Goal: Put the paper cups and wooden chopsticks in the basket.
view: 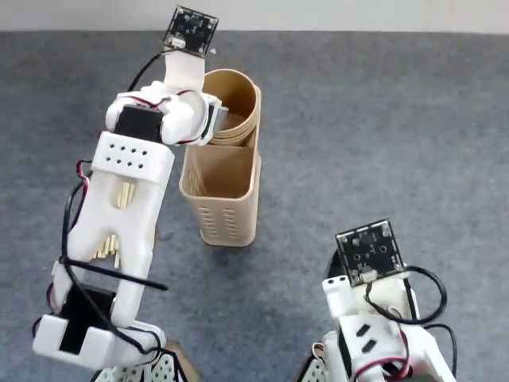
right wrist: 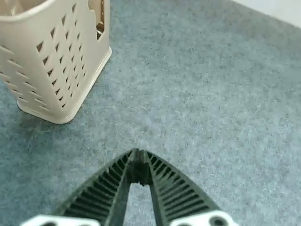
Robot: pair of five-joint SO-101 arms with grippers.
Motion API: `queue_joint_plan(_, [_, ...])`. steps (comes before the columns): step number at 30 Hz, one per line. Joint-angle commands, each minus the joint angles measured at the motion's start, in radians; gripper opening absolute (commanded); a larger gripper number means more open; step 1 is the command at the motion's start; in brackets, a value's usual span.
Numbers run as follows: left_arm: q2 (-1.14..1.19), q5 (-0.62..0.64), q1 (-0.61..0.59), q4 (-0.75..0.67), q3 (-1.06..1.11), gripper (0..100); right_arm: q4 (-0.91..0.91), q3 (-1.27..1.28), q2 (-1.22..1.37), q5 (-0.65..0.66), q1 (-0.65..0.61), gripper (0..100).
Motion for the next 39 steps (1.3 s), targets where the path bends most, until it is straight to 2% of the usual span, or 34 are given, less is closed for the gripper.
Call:
queue_joint_plan(1, [-0.015, -0.008, 0.004, 0.110, -0.134, 22, -0.010, -0.002, 0.022, 0.012, 0.005, 0.5])
queue_joint_plan(12, [-0.015, -0.006, 0.110, 0.512, -0.677, 22, -0.004, -0.001, 0.021, 0.012, 0.007, 0.5])
queue_joint_plan(15, [-0.015, -0.005, 0.099, 0.618, -0.805, 22, -0.002, 0.001, 0.021, 0.012, 0.007, 0.5])
queue_joint_plan(18, [-0.058, -0.003, 0.016, 0.644, -0.826, 18, 0.004, 0.002, 0.021, 0.012, 0.007, 0.5])
queue_joint_plan(22, [-0.188, -0.008, -0.147, 0.644, -0.673, 15, 0.041, 0.048, 0.019, 0.014, 0.007, 0.5])
queue_joint_plan(26, [-0.344, -0.040, -0.259, 0.644, -0.308, 15, 0.018, 0.157, 0.019, 0.012, 0.033, 0.5])
queue_joint_plan(28, [-0.392, -0.100, -0.262, 0.617, -0.116, 15, -0.036, 0.208, 0.019, 0.011, 0.077, 0.5])
queue_joint_plan(33, [-0.424, -0.123, -0.265, 0.385, 0.283, 15, -0.205, 0.363, 0.019, 0.008, 0.265, 0.5])
queue_joint_plan(35, [-0.424, -0.118, -0.260, 0.292, 0.377, 15, -0.294, 0.460, 0.018, 0.002, 0.323, 0.5])
queue_joint_plan(39, [-0.423, -0.078, -0.262, 0.181, 0.470, 15, -0.486, 0.690, -0.059, -0.091, 0.380, 0.5])
